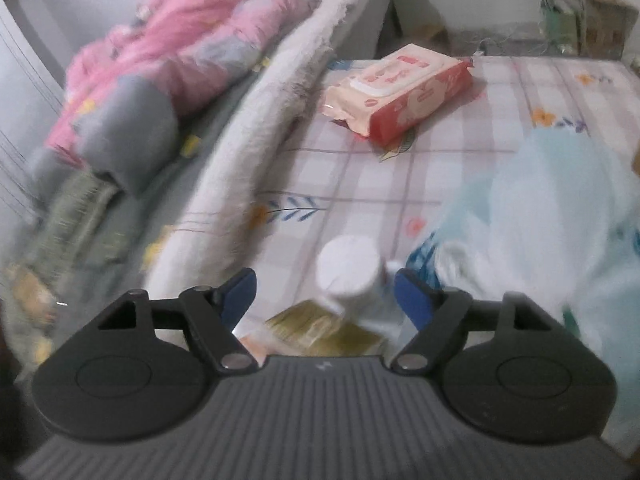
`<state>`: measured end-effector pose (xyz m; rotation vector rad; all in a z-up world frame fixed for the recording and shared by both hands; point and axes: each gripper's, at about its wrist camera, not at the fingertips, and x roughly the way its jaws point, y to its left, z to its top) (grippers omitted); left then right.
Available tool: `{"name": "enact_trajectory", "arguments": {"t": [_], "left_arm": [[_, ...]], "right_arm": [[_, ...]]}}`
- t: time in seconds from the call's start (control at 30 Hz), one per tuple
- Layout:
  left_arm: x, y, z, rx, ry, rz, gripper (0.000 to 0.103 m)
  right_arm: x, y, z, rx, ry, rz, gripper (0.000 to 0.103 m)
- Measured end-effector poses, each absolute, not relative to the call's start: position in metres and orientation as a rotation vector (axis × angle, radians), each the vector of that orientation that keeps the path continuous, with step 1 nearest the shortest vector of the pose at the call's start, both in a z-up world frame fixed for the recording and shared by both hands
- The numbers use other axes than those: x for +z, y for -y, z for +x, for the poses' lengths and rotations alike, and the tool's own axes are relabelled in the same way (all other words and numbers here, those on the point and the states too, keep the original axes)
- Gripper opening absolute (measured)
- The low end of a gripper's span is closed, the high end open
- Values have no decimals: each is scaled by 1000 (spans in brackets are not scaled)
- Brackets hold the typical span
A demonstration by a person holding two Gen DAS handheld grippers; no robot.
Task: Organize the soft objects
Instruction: 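Lower the right tool onto the white yogurt cup and grasp it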
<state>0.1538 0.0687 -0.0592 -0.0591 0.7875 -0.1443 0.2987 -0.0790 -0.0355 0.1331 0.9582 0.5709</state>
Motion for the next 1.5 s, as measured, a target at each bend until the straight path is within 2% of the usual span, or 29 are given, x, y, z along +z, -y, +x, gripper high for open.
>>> {"name": "enact_trajectory", "arguments": {"t": [0.13,0.2,0.27,0.47,0.7,0.9,1.0,1.23,1.37,1.5], "left_arm": [[-64,-72,154,-141,-798,-51,65],[-65,-74,154,-139,-803,-58,65],[-65,-75,153,-139,-800,-61,65],[-56,-76,145,-155,-769,-62,67],[-39,-83,125,-182,-745,-107,67],[-29,-88,91,-226,-747,-118,69],[-31,-86,68,-246,-766,-103,69],[-45,-89,33,-243,-831,-114,69],[-54,-93,30,-210,-859,-141,70],[-55,-95,26,-216,-851,-138,70]], "right_arm": [[-58,55,319,555,-1026,24,78],[-66,49,322,550,-1035,-16,74],[-70,48,325,533,-1030,-31,49],[-66,60,332,521,-985,55,47],[-26,86,317,579,-896,204,47],[-6,117,275,765,-967,452,47],[-18,121,250,844,-1060,536,47],[-83,105,205,910,-1299,700,47],[-114,98,192,877,-1358,782,47],[-113,107,185,858,-1327,800,48]]}}
